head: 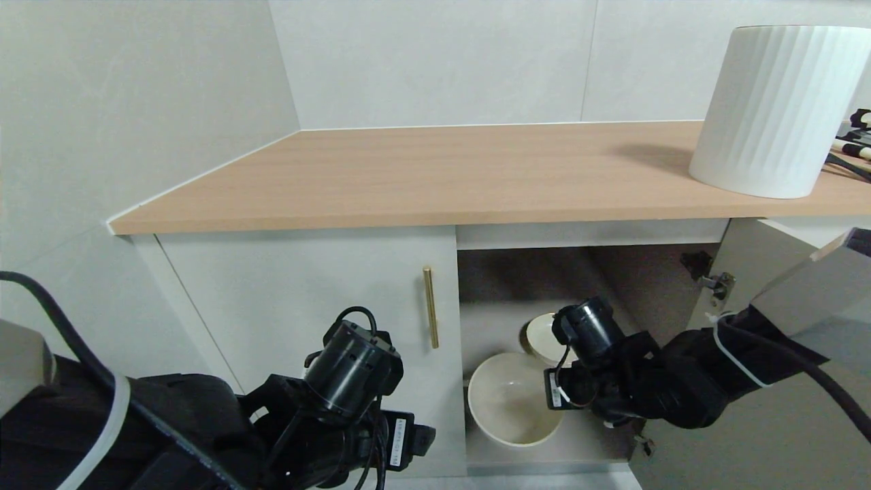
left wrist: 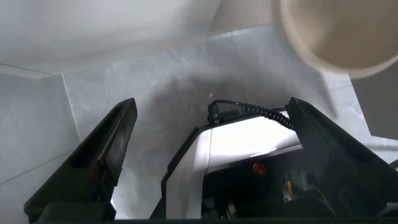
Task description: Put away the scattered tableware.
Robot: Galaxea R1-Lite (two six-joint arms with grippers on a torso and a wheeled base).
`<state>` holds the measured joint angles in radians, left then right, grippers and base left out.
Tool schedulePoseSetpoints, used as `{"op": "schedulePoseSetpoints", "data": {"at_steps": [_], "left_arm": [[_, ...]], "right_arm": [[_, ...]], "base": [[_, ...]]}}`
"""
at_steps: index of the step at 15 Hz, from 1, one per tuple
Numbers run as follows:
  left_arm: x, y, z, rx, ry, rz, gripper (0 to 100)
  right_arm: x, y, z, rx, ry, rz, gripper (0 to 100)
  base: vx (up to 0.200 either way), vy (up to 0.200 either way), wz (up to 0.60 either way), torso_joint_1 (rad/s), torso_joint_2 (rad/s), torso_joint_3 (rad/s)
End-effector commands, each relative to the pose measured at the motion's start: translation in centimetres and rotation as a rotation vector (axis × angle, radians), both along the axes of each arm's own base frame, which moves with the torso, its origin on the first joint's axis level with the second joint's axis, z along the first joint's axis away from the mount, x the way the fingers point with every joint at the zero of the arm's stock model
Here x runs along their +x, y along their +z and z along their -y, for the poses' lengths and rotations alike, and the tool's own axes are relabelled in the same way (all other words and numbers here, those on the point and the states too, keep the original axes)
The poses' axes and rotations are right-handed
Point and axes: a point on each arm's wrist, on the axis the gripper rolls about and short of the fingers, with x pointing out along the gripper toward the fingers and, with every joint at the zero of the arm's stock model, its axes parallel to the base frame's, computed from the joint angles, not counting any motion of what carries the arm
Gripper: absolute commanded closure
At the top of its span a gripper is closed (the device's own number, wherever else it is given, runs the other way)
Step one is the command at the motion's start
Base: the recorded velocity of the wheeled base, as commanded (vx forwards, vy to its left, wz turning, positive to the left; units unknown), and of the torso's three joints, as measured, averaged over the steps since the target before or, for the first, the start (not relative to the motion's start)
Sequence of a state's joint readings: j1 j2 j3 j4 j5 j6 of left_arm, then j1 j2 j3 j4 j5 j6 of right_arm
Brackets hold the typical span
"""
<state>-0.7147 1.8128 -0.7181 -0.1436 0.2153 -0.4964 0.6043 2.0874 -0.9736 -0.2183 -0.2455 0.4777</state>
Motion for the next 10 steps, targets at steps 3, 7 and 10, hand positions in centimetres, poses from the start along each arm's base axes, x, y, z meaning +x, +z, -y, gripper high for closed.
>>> {"op": "schedulePoseSetpoints", "data": {"at_steps": [3,7,10], "left_arm": [[-0.1,0.3,-0.1,-0.008,0.002,0.008,0],[-0.1,0.3,-0.1,-0.007,0.002,0.007,0],[-0.1,0.2,-0.1,-0.005,0.002,0.005,0]], "right_arm": [[2.3,1.6,2.8,0.065,-0.119,0.08,100],[3.9,1.8,3.6,0.166,-0.203,0.168,100],[5.1,1.2,4.7,0.173,-0.259,0.209,100]], "base": [[0.0,0.0,0.0,0.0,0.0,0.0],[0.0,0.0,0.0,0.0,0.0,0.0],[0.0,0.0,0.0,0.0,0.0,0.0]]}}
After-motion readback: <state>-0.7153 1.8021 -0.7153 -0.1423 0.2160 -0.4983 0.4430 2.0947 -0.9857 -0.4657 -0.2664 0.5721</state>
